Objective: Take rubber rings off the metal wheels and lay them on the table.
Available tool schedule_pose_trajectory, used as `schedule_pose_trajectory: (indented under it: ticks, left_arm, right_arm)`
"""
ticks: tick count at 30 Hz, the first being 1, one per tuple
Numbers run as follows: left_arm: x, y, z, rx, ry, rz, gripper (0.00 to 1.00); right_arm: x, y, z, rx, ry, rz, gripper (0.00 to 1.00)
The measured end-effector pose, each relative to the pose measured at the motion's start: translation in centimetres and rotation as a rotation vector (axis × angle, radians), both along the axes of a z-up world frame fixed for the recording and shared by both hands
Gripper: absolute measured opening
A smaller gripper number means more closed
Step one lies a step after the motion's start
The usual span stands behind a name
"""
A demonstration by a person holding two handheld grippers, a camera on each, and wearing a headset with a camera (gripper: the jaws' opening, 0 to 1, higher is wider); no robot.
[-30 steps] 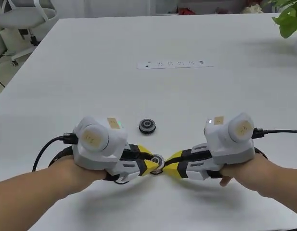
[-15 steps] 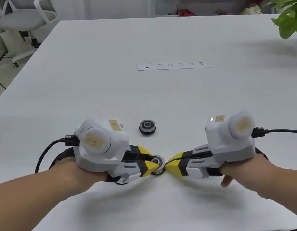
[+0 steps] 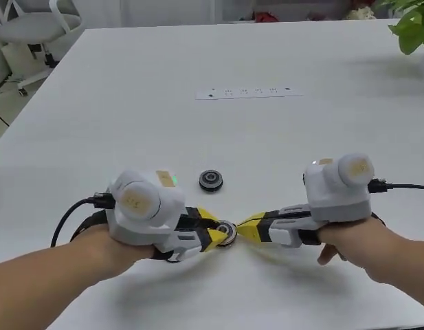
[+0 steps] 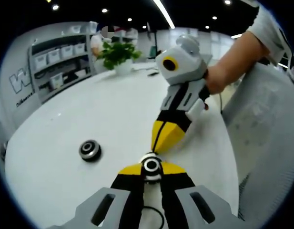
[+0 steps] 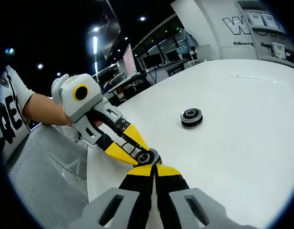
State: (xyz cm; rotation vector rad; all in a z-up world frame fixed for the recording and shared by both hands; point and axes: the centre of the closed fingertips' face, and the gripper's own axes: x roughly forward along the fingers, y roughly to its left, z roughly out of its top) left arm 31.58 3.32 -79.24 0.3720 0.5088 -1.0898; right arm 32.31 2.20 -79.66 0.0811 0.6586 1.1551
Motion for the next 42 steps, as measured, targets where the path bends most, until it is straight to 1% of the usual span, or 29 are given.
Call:
schedule_pose_trajectory:
  ticks: [1, 3, 8, 13, 21, 26, 27, 28, 29, 30, 31, 32, 34, 38, 42]
  left_arm:
    - [0.0, 0.0, 0.0, 0.001, -0.001, 0.0, 0.12]
    - [0.0, 0.0, 0.0, 0.002, -0.003, 0.001, 0.12]
    - [0.1, 0.0, 0.0, 0.005, -0.007, 0.007, 0.12]
    - [0.0, 0.0, 0.0, 0.006, -0.009, 0.013, 0.12]
    - [0.1, 0.0, 0.0, 0.01, -0.014, 0.014, 0.12]
    - [0.1, 0.0, 0.0, 0.01, -0.013, 0.016, 0.12]
    - [0.1, 0.0, 0.0, 0.01, -0.013, 0.016, 0.12]
    - [0.1, 0.0, 0.0, 0.01, -0.011, 0.016, 0.12]
    - [0.1, 0.0, 0.0, 0.01, -0.011, 0.017, 0.12]
    - [0.1, 0.0, 0.0, 0.009, -0.01, 0.017, 0.12]
    - [0.1, 0.0, 0.0, 0.009, -0.01, 0.017, 0.12]
    - [0.1, 0.0, 0.0, 0.008, -0.009, 0.018, 0.12]
    - [0.1, 0.0, 0.0, 0.007, -0.008, 0.019, 0.12]
    - [0.2, 0.0, 0.1, 0.007, -0.011, 0.015, 0.12]
    - [0.2, -0.1, 0.1, 0.018, -0.026, 0.009, 0.13]
  right_arm:
    - [0.0, 0.0, 0.0, 0.001, 0.0, -0.001, 0.0]
    - [0.1, 0.0, 0.1, 0.017, 0.017, -0.016, 0.0]
    - [0.2, 0.1, 0.3, 0.016, 0.013, -0.019, 0.0]
    - [0.1, 0.2, 0.5, 0.022, 0.019, -0.024, 0.0]
    - [-0.2, 0.6, 0.6, 0.02, 0.012, -0.002, 0.0]
    - [-0.6, 1.3, 0.8, 0.022, 0.005, 0.027, 0.0]
    - [-1.2, 1.9, 1.2, 0.047, 0.017, 0.056, 0.0]
    - [-0.5, 2.0, 1.4, 0.042, -0.032, 0.039, 0.0]
    - [-0.7, 1.9, 1.2, 0.023, -0.021, 0.049, 0.0]
    - [-0.6, 1.8, 1.0, 0.014, -0.018, 0.048, 0.0]
    - [-0.5, 1.6, 0.9, 0.008, -0.028, 0.046, 0.0]
    - [-0.5, 1.4, 0.8, 0.007, -0.02, 0.035, 0.0]
    - [-0.5, 1.0, 0.6, 0.0, -0.025, 0.031, 0.0]
    - [-0.4, 0.9, 0.8, 0.006, -0.025, 0.028, 0.0]
    - [-0.4, 1.1, 0.9, 0.01, -0.026, 0.032, 0.0]
